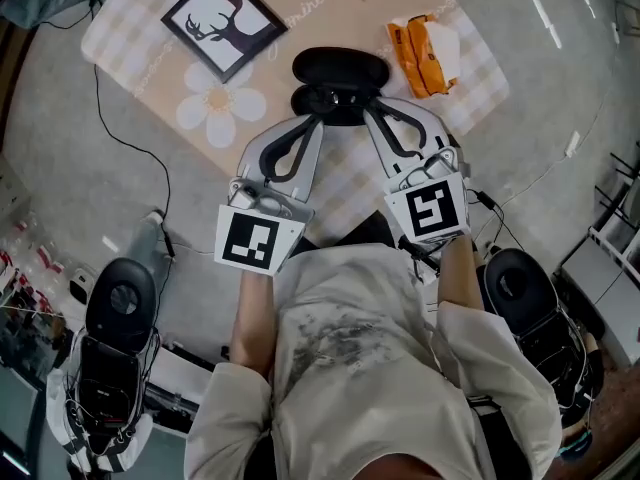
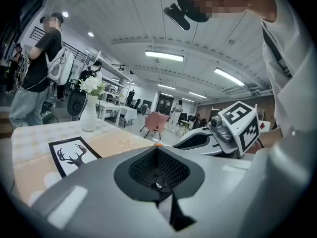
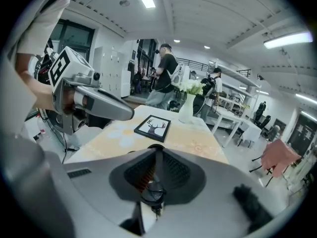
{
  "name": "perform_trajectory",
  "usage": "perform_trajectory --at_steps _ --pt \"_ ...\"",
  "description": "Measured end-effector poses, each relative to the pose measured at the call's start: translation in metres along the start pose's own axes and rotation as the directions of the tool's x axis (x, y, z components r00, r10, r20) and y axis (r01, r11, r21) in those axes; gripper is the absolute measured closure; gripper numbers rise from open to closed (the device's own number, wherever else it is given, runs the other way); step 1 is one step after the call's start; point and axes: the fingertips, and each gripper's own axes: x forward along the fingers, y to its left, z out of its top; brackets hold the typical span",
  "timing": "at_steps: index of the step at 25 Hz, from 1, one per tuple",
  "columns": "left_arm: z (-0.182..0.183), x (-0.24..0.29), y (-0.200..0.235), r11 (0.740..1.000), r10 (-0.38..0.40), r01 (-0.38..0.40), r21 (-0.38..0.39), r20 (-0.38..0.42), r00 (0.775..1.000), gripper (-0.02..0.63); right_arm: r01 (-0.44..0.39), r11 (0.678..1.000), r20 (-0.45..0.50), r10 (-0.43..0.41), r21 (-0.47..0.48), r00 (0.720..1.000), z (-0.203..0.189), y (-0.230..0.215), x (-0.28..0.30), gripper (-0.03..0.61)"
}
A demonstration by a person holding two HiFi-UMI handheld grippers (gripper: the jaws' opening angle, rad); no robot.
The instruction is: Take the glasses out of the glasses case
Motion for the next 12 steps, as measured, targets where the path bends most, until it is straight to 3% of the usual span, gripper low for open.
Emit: perform_trajectory --at_steps 2,12 --pt "-0.003 0.001 0.001 1.000 0.001 -0.001 -0.006 -0.002 1.000 0.606 -0.009 1.000 -0.018 0.009 -0.005 1.000 -0.005 0.001 0.004 0.515" --pt "-0.021 0.007 0.004 1.000 0.006 -0.006 -0.022 -0.018 1.000 0.606 -0.057 0.998 -0.075 0.054 -0.037 0.996 -0.024 0.010 0.022 0.503"
